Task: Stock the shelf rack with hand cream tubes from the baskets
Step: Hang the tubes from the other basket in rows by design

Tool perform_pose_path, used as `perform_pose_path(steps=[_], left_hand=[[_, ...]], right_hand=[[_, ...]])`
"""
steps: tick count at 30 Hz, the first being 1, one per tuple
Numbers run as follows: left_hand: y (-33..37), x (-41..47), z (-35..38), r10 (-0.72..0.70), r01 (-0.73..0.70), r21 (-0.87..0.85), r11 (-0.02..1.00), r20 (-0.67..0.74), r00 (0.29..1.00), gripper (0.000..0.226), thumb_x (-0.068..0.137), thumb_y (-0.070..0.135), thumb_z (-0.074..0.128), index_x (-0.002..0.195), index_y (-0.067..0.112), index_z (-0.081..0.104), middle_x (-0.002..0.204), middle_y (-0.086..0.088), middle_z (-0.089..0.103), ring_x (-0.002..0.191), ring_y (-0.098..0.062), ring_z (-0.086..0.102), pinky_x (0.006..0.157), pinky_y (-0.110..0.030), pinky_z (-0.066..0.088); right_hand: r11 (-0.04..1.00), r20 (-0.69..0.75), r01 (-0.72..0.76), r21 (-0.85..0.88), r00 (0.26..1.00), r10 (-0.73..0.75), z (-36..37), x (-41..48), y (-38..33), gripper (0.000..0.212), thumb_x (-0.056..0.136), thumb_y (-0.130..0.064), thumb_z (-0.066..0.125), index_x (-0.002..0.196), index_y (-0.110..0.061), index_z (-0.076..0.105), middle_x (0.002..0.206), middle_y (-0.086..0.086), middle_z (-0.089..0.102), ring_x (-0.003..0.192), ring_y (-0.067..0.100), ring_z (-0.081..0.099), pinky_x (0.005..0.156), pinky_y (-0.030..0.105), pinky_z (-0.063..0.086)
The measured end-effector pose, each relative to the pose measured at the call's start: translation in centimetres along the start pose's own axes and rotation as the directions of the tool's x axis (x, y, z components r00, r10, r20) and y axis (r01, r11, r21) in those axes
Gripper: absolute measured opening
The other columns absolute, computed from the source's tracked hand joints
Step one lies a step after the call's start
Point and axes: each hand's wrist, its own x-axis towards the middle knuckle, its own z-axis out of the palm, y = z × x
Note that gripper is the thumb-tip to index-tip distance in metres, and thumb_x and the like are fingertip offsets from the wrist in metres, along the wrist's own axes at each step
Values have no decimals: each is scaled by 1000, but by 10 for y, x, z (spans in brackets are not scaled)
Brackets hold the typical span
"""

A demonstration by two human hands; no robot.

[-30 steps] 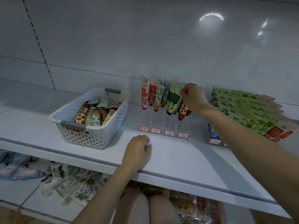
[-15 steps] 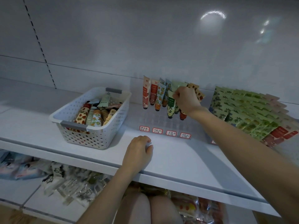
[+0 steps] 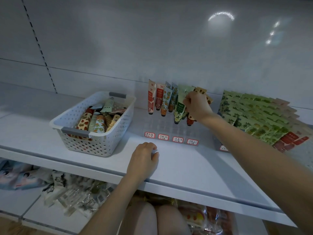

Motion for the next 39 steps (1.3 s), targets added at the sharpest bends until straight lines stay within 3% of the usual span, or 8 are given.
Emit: perform_pose_path(steps=[4, 7, 10, 13, 28, 33, 36, 39], left_hand=[[-1, 0, 0, 6, -6, -2, 1000, -9, 1000, 24, 92, 20, 53, 112, 9, 61, 111, -3, 63, 101, -13, 54, 83, -13, 36], [-2, 0, 0, 5, -5, -3, 1000, -11, 1000, 23, 92, 20, 52, 111, 9, 61, 110, -3, 63, 99, -12, 54, 83, -14, 38], [-2, 1, 1, 2, -2, -3, 1000, -14, 1000, 21, 92, 20, 53, 109, 10, 61, 108, -2, 63, 97, -11, 54, 84, -16, 40], [-3, 2, 1, -2, 2, -9, 1000, -17, 1000, 21, 92, 20, 52, 109, 11, 61, 108, -2, 63, 96, -10, 53, 84, -15, 39], [-6, 3, 4, 7, -8, -15, 1000, -26, 1000, 18, 92, 19, 52, 103, 10, 63, 101, -2, 64, 88, -8, 50, 78, -15, 36], [-6, 3, 4, 3, -3, -16, 1000, -20, 1000, 21, 92, 20, 52, 106, 10, 62, 105, -2, 63, 94, -11, 53, 81, -15, 38], [-6, 3, 4, 6, -6, -15, 1000, -22, 1000, 19, 92, 20, 52, 104, 10, 62, 103, -2, 64, 92, -11, 52, 81, -16, 38], [-6, 3, 4, 9, -9, -12, 1000, -27, 1000, 19, 91, 20, 53, 103, 9, 63, 102, -2, 64, 91, -11, 52, 80, -15, 38]], right_hand=[[998, 15, -1, -61, 1000, 2, 3, 1, -7, 41, 95, -1, 39, 55, -10, 34, 56, 5, 40, 46, 15, 36, 43, 23, 29], [998, 20, -6, -64, 1000, 8, 3, 3, -9, 42, 95, -1, 38, 55, -10, 35, 57, 7, 42, 46, 15, 37, 44, 24, 31], [998, 40, -10, -61, 999, 12, -3, 2, -7, 37, 96, -3, 39, 59, -10, 39, 63, 11, 50, 55, 21, 52, 45, 23, 35], [1000, 52, -12, -8, 999, 12, -5, 3, -4, 28, 96, -3, 39, 68, -5, 47, 81, 23, 62, 80, 35, 66, 58, 34, 48], [991, 102, 28, -133, 995, -14, -3, 11, -5, 39, 96, -1, 38, 59, -12, 36, 75, 18, 56, 85, 38, 66, 55, 31, 40], [979, 108, 45, -198, 994, -23, -9, 10, -8, 14, 94, -11, 44, 82, -9, 51, 93, 21, 61, 88, 35, 58, 69, 34, 43], [979, 118, 18, -201, 993, 6, -10, 11, -9, 32, 95, -7, 41, 63, -9, 44, 69, 9, 52, 63, 23, 51, 53, 25, 42], [987, 123, -6, -163, 992, 26, -11, 9, -9, 38, 95, -7, 41, 57, -11, 35, 60, 5, 44, 47, 14, 37, 30, 10, 25]])
